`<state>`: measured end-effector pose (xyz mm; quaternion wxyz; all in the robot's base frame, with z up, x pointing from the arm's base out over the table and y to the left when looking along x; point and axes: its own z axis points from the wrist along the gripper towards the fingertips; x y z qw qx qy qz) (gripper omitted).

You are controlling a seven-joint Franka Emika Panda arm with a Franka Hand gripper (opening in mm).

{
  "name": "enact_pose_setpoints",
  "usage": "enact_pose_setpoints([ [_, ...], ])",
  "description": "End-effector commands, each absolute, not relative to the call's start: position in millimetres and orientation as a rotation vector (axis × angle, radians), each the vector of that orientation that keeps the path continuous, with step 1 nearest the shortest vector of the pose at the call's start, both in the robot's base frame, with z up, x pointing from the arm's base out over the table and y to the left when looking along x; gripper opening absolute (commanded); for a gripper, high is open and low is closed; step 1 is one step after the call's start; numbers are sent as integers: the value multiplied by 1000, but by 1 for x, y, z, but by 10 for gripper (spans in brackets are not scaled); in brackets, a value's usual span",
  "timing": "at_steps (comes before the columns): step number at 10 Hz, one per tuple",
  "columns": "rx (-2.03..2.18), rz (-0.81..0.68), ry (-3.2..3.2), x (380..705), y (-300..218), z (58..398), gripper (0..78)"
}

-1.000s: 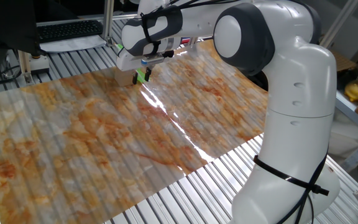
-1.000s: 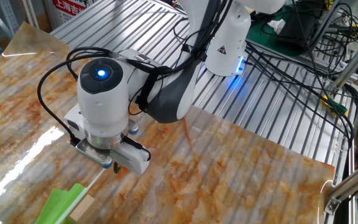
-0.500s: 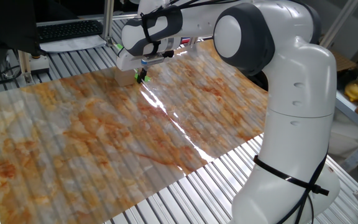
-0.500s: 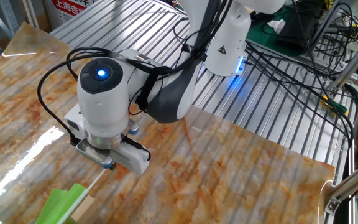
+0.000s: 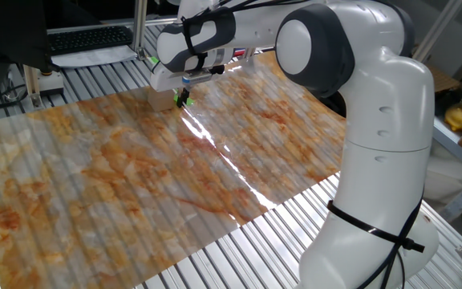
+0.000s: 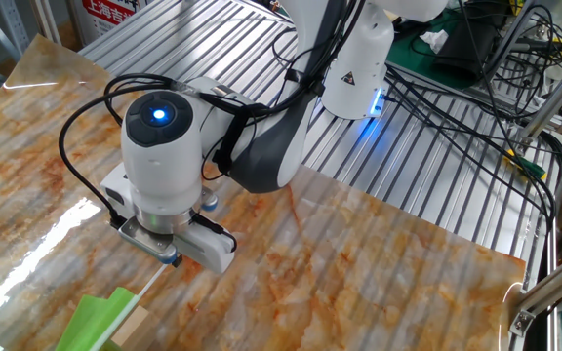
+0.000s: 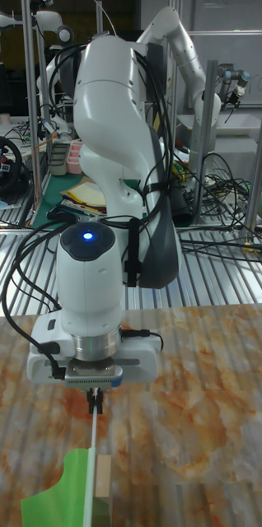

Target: Wave the flag

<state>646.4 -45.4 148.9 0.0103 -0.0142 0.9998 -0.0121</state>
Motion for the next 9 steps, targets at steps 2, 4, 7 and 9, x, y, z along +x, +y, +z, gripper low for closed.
enact_pose_setpoints([
  [2, -54, -41, 3115, 649, -46, 153, 11],
  [4, -54, -41, 3115, 649, -46, 153, 11],
  [7, -54, -41, 3115, 649, -46, 153, 11],
  [9, -24, -51, 3127, 680, -80, 209, 11],
])
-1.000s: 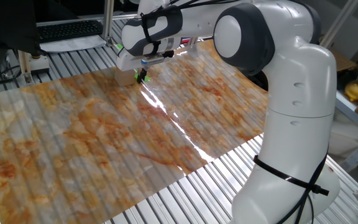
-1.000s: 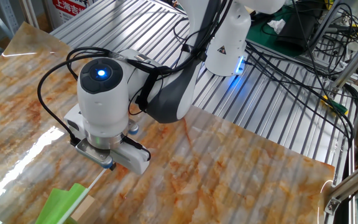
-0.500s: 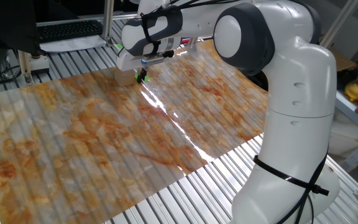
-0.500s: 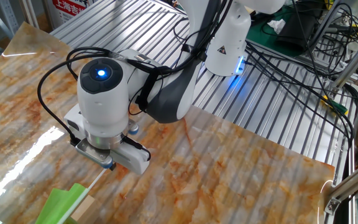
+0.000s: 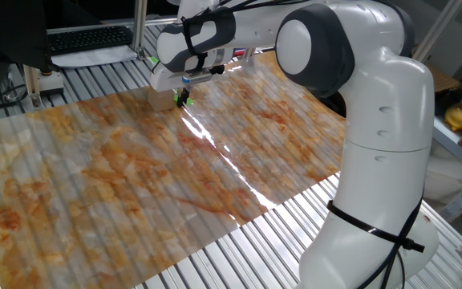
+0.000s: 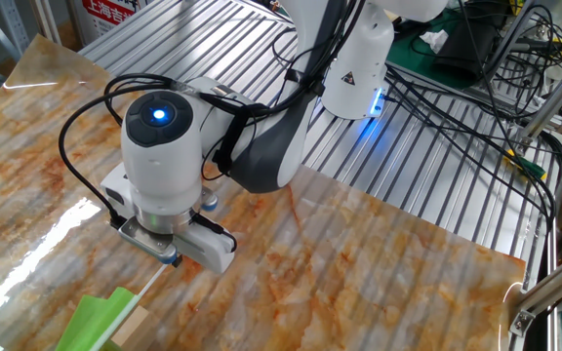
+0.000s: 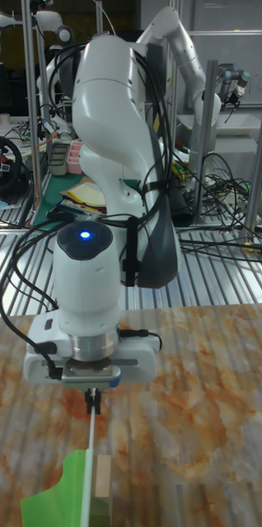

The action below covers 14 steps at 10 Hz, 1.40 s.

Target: Wave the flag

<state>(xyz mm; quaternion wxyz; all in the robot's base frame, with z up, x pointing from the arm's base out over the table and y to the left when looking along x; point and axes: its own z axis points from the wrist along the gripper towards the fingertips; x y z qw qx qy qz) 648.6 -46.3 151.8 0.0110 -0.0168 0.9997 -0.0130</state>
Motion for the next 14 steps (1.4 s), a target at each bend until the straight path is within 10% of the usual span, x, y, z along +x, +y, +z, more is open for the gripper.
enact_pose_setpoints([
  [1, -21, -53, 3127, 680, -81, 211, 11],
  [14, 66, -69, 3031, 660, -94, 321, 11],
])
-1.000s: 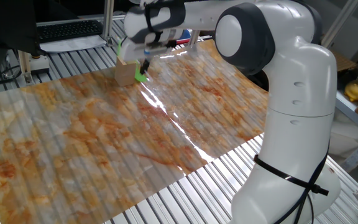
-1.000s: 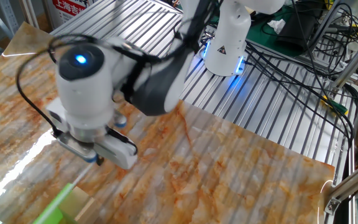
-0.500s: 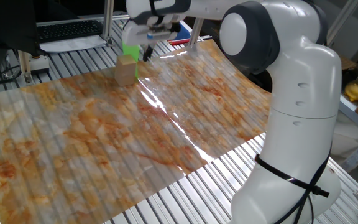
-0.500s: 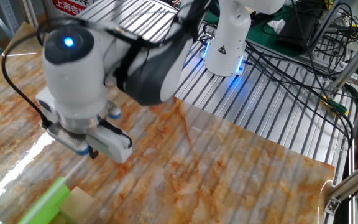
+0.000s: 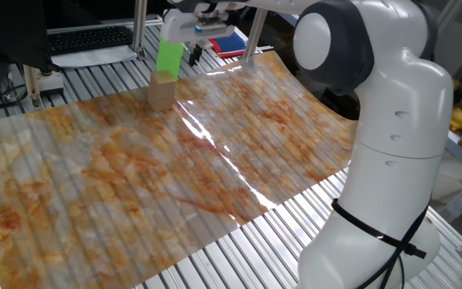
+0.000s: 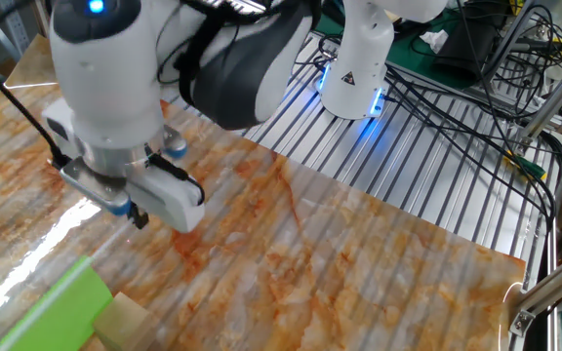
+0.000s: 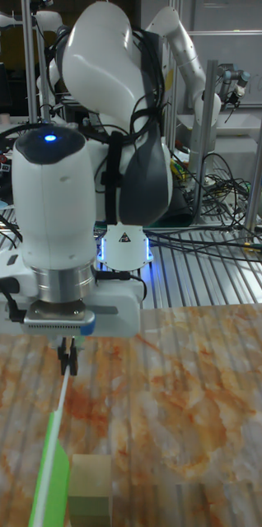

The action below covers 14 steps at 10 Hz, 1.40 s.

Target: Wave the flag

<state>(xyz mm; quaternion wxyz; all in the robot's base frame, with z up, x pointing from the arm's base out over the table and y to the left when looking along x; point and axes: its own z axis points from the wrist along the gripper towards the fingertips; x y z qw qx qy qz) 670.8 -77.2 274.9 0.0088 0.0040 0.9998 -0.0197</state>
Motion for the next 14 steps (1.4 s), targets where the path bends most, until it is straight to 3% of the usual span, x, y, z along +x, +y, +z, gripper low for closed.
enact_pose_setpoints([
  [1, 70, -69, 3003, 655, -98, 326, 11],
  [5, 36, -101, 3000, 646, -109, 334, 11],
  [7, -40, -200, 3000, 637, -114, 339, 11],
  [9, -38, -183, 3007, 635, -110, 340, 11],
  [11, 35, -165, 3010, 632, -88, 342, 11],
  [14, 152, -151, 3011, 612, -9, 339, 11],
])
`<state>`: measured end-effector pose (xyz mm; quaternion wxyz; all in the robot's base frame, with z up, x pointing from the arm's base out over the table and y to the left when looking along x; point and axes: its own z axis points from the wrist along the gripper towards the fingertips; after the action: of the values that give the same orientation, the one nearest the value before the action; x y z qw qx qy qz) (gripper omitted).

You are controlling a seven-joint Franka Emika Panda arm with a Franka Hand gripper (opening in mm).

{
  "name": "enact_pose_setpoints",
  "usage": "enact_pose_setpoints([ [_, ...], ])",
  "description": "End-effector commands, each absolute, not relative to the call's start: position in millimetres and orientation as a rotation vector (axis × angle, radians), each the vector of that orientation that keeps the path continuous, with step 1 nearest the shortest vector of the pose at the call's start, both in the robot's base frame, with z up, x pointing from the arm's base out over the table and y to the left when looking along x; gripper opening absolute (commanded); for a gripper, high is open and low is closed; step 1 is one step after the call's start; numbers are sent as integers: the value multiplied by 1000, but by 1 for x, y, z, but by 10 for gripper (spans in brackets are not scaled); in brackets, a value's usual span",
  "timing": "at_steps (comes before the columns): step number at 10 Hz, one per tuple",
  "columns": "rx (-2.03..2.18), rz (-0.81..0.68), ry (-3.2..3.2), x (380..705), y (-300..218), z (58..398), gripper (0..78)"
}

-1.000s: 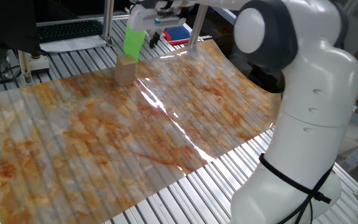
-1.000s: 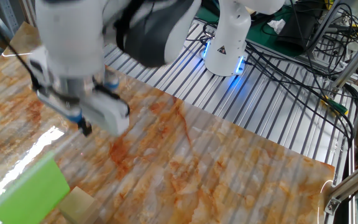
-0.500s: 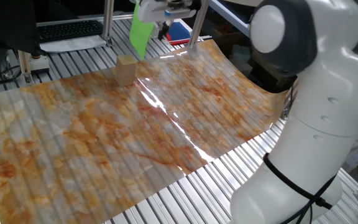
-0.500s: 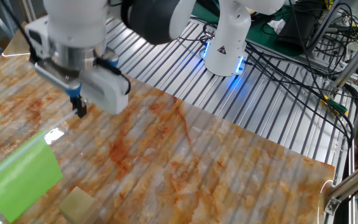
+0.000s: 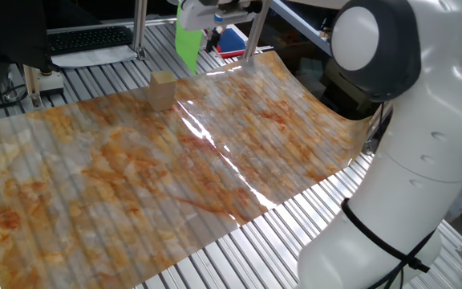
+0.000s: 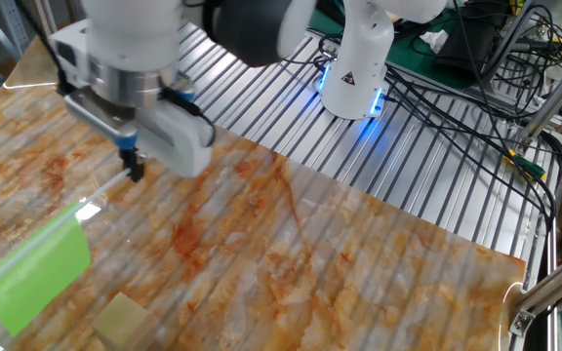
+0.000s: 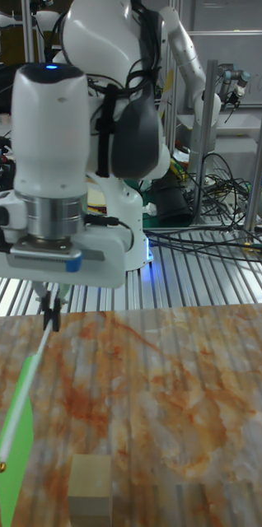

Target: Wave the flag

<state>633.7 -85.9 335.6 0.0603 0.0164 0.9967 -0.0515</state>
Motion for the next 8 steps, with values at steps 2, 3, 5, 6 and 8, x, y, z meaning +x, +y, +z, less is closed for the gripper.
enact_pose_setpoints([
  [2, 163, -118, 3022, 602, 19, 333, 11],
  [3, 150, -113, 3025, 597, 35, 328, 11],
  [5, 158, -77, 3047, 589, 63, 326, 11],
  [6, 163, -76, 3050, 588, 68, 326, 11],
  [8, 207, -68, 3064, 576, 97, 324, 11],
])
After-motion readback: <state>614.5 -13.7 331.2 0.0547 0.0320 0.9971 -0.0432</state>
